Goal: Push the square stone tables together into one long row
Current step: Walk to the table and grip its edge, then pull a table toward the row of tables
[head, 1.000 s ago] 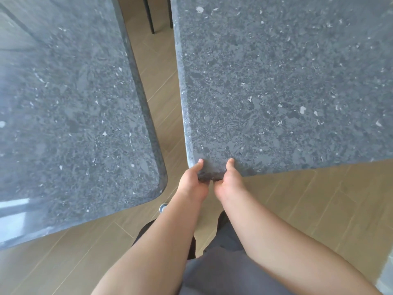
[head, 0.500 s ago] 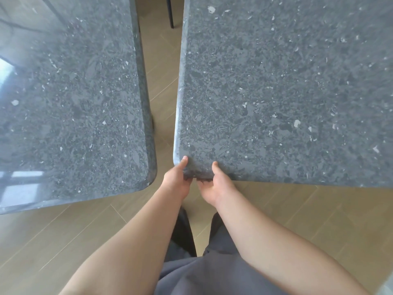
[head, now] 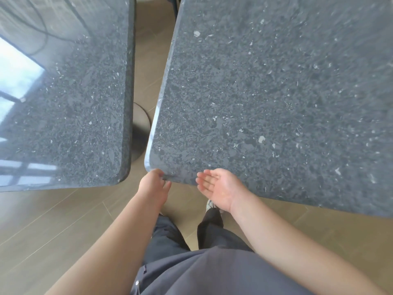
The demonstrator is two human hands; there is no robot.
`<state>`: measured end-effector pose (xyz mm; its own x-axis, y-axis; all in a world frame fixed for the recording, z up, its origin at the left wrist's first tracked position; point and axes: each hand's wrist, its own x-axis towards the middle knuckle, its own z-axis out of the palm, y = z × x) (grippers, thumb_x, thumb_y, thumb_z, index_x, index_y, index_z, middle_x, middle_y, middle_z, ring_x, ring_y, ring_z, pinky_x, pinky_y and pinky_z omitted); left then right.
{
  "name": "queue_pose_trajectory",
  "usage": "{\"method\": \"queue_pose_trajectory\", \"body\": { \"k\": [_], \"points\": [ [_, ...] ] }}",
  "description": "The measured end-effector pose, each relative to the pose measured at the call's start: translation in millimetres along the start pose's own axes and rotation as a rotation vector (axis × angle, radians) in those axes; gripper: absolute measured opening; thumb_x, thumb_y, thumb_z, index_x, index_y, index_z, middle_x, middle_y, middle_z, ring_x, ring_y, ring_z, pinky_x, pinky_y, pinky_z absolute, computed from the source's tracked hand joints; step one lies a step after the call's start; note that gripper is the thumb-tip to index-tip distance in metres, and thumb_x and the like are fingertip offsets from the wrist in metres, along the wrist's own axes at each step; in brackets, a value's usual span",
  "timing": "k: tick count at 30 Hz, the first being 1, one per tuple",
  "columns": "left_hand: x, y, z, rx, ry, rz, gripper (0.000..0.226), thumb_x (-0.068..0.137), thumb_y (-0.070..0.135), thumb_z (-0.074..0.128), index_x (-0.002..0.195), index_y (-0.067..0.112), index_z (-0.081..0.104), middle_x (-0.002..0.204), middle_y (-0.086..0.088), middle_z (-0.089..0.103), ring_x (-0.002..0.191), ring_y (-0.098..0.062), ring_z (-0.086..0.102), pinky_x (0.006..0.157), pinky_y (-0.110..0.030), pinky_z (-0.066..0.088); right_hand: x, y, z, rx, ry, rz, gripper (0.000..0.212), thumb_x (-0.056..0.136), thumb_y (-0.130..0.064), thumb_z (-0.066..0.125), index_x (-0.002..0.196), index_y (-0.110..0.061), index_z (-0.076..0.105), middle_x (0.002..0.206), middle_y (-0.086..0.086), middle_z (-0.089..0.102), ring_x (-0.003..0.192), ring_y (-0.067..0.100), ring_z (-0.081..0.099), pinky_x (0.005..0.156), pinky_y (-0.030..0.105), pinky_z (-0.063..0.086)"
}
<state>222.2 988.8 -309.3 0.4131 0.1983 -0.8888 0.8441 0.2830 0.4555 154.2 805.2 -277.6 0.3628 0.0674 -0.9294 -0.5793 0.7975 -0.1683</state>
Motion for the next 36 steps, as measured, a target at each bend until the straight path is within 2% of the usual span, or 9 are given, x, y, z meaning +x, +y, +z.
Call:
{"method": "queue_pose_trajectory", "body": {
  "k": [2,4,8,11,19,24,26,30,36],
  "points": [
    [-18,-4,10,-0.089,-0.094,-0.071,0.049,0.102,0.005,0.041,0.15,-0.004,0.036,0.158,-0.02,0.04,0.146,-0.033,0.042,0.116,-0.043,0.041,-16,-18,-14,-0.011,0.004,-0.083,0.021,0.104,-0.011,0.039,0.109,-0.006,0.059,0.1,0.013,0.071,0.095,0.027,0.067,0.099,0.042,0.051],
    [-38,-8,20,-0.17,-0.222,-0.121,0.048,0.104,0.005,0.032,0.152,-0.002,0.034,0.161,-0.018,0.037,0.148,-0.033,0.037,0.119,-0.044,0.035,-33,-31,-26,0.002,-0.003,-0.159,0.021,0.104,-0.009,0.039,0.105,-0.007,0.06,0.097,0.012,0.071,0.092,0.026,0.068,0.092,0.04,0.053],
    [-76,-16,32,-0.158,-0.356,-0.006,0.035,0.104,0.003,0.033,0.136,0.003,0.048,0.141,-0.017,0.055,0.126,-0.033,0.055,0.102,-0.044,0.046,-60,-38,-45,0.018,-0.034,-0.252,0.022,0.104,-0.007,0.039,0.106,-0.007,0.061,0.095,0.011,0.071,0.091,0.026,0.068,0.083,0.038,0.056],
    [-98,-30,30,-0.107,-0.387,0.037,0.026,0.104,0.003,0.035,0.122,0.004,0.055,0.132,-0.015,0.059,0.121,-0.031,0.057,0.1,-0.042,0.047,-77,-27,-58,-0.005,-0.025,-0.327,0.023,0.103,-0.006,0.04,0.105,-0.008,0.063,0.092,0.01,0.07,0.088,0.025,0.068,0.082,0.037,0.057],
    [-160,-93,-14,-0.168,-0.475,0.116,0.024,0.106,0.008,0.039,0.124,0.007,0.055,0.125,-0.012,0.063,0.12,-0.029,0.059,0.099,-0.041,0.048,-144,29,-117,-0.04,0.012,-0.5,0.026,0.1,-0.003,0.038,0.104,-0.011,0.063,0.089,0.008,0.071,0.084,0.023,0.07,0.077,0.036,0.058],
    [-218,-134,-31,-0.053,-0.476,0.287,0.024,0.102,0.003,0.045,0.116,0.01,0.063,0.116,-0.011,0.071,0.108,-0.026,0.07,0.091,-0.04,0.056,-206,52,-172,-0.005,-0.01,-0.605,0.028,0.098,0.0,0.038,0.107,-0.01,0.063,0.087,0.007,0.072,0.082,0.022,0.07,0.075,0.035,0.058],
    [-237,-146,-30,0.021,-0.49,0.374,0.026,0.097,0.002,0.05,0.115,0.01,0.066,0.106,-0.009,0.076,0.103,-0.026,0.074,0.088,-0.041,0.058,-228,50,-194,0.0,-0.014,-0.664,0.029,0.098,0.002,0.038,0.108,-0.01,0.063,0.084,0.006,0.073,0.081,0.021,0.07,0.075,0.034,0.058],
    [-280,-170,0,0.169,-0.543,0.521,0.037,0.078,0.012,0.059,0.114,0.012,0.068,0.099,-0.005,0.079,0.101,-0.025,0.076,0.085,-0.039,0.057,-266,32,-249,0.016,0.014,-0.793,0.032,0.097,0.004,0.039,0.107,-0.011,0.064,0.081,0.005,0.073,0.078,0.019,0.07,0.072,0.032,0.058],
    [-345,-235,120,0.347,-0.696,0.642,0.042,0.074,0.012,0.058,0.115,0.013,0.068,0.105,-0.008,0.078,0.105,-0.028,0.074,0.088,-0.042,0.056,-320,-27,-379,0.113,0.081,-0.947,0.032,0.097,0.006,0.039,0.106,-0.011,0.065,0.083,0.006,0.072,0.076,0.017,0.07,0.074,0.031,0.058]
  ]
}}
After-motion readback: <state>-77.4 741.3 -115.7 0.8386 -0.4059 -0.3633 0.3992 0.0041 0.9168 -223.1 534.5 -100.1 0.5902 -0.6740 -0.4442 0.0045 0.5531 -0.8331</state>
